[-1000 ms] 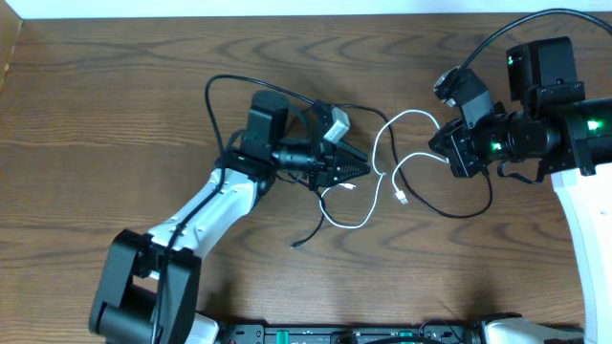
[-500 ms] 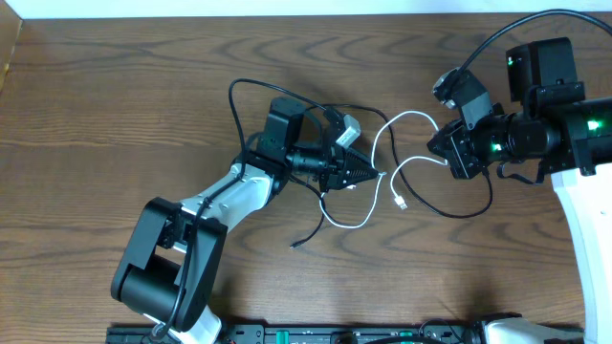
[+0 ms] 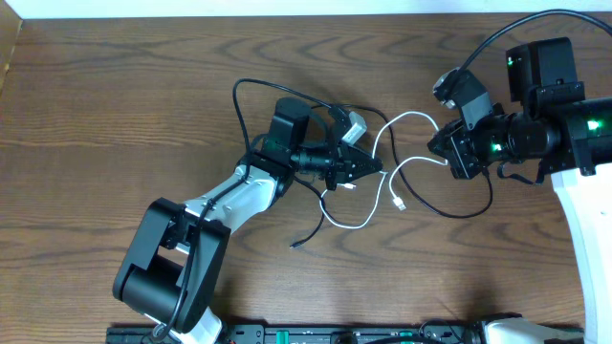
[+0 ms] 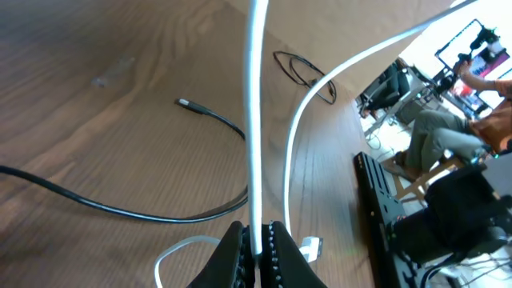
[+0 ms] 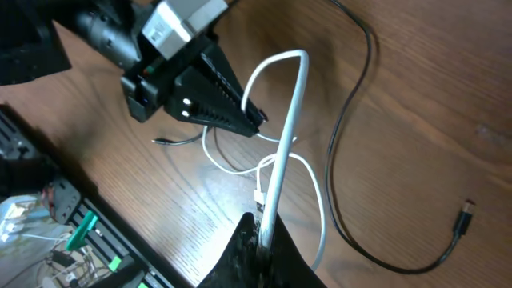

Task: Untangle cables

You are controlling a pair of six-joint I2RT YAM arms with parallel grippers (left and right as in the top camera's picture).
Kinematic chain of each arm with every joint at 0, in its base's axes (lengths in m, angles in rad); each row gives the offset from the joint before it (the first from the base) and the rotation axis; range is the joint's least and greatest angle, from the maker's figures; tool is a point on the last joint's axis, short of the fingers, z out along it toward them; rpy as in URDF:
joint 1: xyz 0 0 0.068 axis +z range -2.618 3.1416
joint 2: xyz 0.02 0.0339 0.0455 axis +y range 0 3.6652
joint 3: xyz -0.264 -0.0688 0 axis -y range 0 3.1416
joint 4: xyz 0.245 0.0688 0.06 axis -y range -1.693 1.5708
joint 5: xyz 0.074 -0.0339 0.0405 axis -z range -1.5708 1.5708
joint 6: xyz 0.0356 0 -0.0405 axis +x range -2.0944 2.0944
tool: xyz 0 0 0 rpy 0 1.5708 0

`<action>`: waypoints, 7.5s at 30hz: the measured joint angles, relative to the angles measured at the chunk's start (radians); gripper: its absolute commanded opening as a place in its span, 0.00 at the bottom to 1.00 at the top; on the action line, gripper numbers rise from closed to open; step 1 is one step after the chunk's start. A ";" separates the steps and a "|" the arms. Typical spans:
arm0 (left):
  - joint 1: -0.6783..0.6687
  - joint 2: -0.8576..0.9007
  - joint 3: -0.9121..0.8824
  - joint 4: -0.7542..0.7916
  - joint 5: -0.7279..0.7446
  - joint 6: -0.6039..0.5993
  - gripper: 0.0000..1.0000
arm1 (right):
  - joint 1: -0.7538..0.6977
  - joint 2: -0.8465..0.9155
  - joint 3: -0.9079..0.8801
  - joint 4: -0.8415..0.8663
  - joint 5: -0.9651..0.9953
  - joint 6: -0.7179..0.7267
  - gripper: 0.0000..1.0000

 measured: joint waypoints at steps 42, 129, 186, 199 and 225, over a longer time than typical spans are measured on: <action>0.048 -0.244 0.000 0.025 0.273 -0.199 0.08 | 0.000 0.135 0.000 0.211 -0.042 -0.154 0.99; 0.048 -0.244 -0.001 -0.487 -0.145 0.074 0.46 | -0.387 -0.140 0.541 0.148 0.134 0.418 0.01; 0.413 -0.244 -0.001 -0.577 -0.021 0.130 0.46 | 0.257 0.309 0.540 -0.269 0.705 0.548 0.02; 0.413 -0.244 -0.001 -0.589 -0.020 0.133 0.45 | 0.286 0.389 0.369 -0.254 0.498 0.453 0.62; 0.413 -0.244 -0.001 -0.629 -0.019 0.138 0.45 | 0.523 0.064 -0.585 0.472 0.364 0.499 0.71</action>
